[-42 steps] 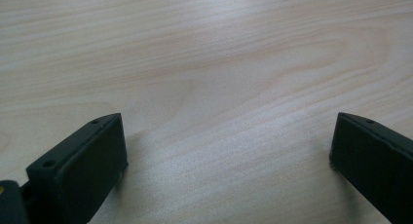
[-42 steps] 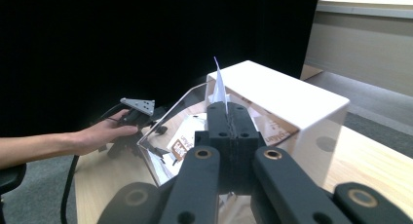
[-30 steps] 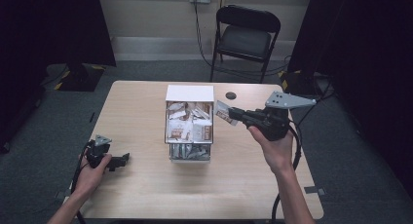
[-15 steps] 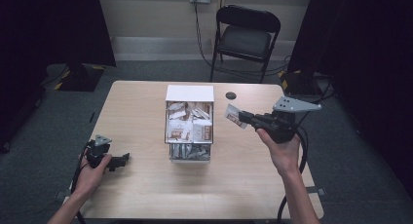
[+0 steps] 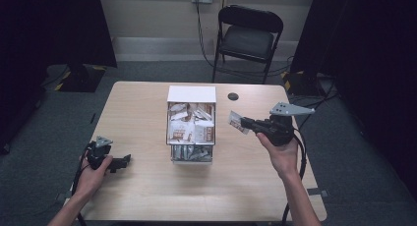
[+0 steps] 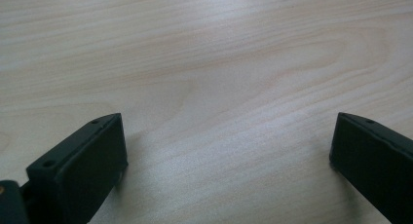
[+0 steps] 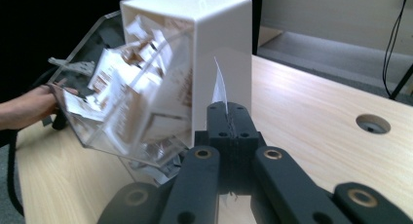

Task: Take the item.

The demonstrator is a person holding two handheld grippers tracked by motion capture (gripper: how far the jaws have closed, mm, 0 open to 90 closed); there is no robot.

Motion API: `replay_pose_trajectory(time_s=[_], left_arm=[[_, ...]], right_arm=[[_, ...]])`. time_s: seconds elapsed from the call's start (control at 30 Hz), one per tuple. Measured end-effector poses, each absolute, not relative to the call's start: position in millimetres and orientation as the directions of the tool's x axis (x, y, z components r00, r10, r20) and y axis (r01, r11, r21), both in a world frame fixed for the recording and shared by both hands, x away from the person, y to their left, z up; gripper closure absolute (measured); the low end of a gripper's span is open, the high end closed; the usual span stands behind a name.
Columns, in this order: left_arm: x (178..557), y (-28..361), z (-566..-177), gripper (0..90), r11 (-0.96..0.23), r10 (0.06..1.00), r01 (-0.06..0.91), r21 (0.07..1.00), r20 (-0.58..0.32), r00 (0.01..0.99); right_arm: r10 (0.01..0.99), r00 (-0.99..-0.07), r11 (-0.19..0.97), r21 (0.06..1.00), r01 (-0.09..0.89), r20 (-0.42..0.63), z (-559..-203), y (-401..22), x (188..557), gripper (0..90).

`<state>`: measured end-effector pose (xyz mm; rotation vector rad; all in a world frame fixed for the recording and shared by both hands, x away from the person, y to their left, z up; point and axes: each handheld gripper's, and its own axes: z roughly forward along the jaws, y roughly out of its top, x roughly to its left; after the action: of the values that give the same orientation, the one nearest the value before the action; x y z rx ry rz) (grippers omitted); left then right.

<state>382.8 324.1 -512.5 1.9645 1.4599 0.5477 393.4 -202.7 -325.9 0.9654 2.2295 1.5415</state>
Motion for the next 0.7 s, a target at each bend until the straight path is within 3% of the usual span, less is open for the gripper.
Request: replay_pose_trajectory(time_s=[0.7], left_arm=[[382.8,324.1,-512.5,0.0,-0.194,0.953,0.694,0.693,-0.036,0.302]], right_arm=[[0.679,-0.709,0.232,0.861,0.453,0.190,-368.3,-205.5,413.7,90.0]])
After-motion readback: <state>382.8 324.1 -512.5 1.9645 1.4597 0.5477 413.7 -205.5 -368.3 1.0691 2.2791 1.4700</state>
